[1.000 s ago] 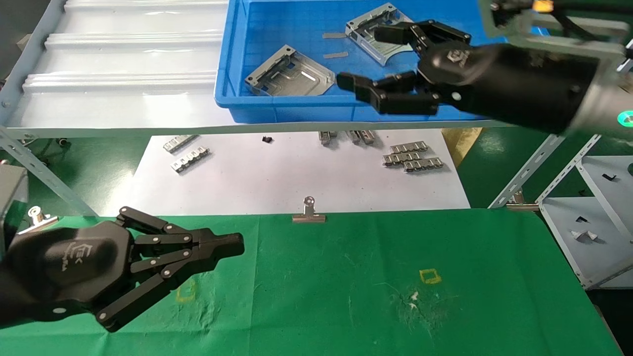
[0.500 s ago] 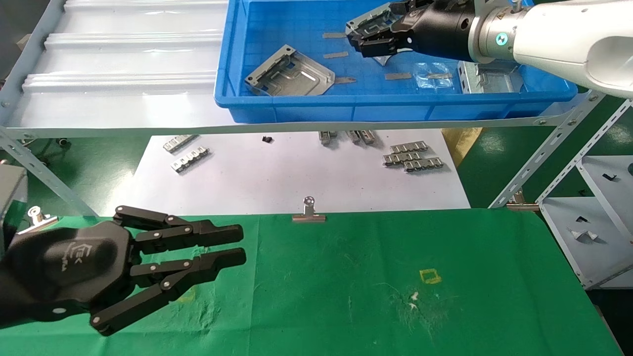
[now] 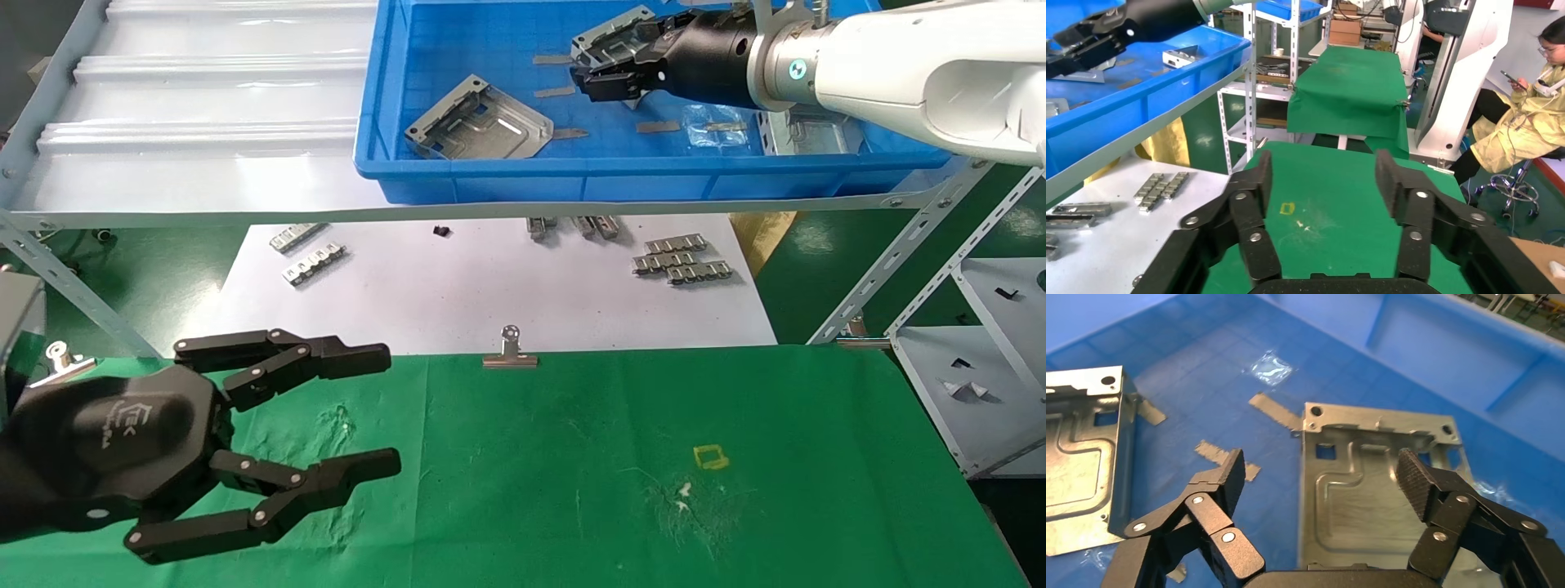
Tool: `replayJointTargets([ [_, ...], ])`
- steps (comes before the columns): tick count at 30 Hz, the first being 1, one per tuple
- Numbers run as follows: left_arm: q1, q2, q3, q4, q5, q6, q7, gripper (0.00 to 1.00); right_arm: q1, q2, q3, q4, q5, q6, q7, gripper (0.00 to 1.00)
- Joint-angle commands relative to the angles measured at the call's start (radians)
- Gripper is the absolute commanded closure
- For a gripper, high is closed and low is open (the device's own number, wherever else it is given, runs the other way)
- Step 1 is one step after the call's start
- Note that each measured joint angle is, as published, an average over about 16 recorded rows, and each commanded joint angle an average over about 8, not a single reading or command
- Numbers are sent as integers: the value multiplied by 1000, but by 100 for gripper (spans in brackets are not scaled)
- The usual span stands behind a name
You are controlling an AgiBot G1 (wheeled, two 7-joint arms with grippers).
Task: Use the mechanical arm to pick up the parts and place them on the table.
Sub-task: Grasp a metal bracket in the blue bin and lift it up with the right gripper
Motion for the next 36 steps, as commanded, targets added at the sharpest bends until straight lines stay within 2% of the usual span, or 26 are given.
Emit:
replayJointTargets([
  [1,0,0,0,0,0,0,0,0,1,-2,-4,-1,-3,2,7,100],
  [16,0,0,0,0,0,0,0,0,-38,-9,-47,55,-18,45,63,100],
  [36,0,0,0,0,0,0,0,0,-58,-7,-111,99,-1,72,57,100],
])
